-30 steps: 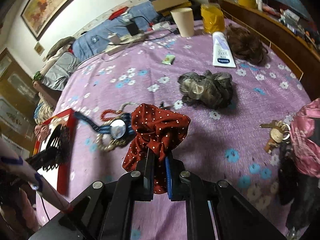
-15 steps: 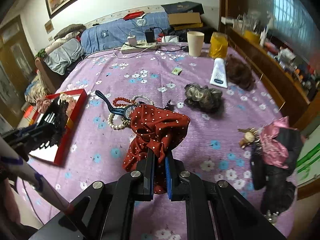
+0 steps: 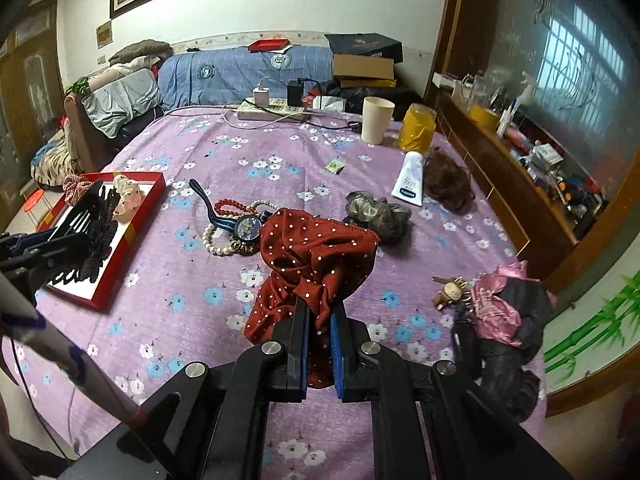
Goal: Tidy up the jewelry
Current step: 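Carry the claw clip and red scrunchie onto the tray and open both tools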
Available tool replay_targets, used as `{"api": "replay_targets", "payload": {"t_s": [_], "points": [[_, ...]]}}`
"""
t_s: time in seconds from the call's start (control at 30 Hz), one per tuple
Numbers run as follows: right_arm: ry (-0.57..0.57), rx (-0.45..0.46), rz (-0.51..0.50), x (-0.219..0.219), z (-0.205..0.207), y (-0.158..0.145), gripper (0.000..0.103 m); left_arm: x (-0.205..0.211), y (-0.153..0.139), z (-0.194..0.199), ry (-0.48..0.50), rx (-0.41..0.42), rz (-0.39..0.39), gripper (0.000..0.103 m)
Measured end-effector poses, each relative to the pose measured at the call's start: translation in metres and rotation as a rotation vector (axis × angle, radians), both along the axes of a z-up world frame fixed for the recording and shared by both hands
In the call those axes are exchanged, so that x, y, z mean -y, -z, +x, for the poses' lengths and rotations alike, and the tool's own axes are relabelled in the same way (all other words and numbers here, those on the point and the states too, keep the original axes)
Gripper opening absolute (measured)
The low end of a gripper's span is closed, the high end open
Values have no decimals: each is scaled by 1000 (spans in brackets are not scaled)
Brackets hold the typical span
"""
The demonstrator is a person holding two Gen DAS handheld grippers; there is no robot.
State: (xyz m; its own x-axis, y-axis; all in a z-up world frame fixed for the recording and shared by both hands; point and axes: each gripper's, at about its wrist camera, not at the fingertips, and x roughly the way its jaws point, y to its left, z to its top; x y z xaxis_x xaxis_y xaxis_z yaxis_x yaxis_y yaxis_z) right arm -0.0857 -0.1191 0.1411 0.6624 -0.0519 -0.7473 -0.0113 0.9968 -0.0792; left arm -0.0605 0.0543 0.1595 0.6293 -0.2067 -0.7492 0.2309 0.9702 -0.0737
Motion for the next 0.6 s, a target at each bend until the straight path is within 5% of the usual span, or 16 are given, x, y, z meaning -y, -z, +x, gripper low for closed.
{"api": "replay_targets", "payload": {"t_s": [0.33, 0.6], "points": [[2, 9, 0, -1, -19, -2, 9, -13, 0, -21, -40, 1, 0, 24], [-57, -3, 30, -29, -18, 4, 9, -66, 6, -24, -150, -25, -8, 24]]}}
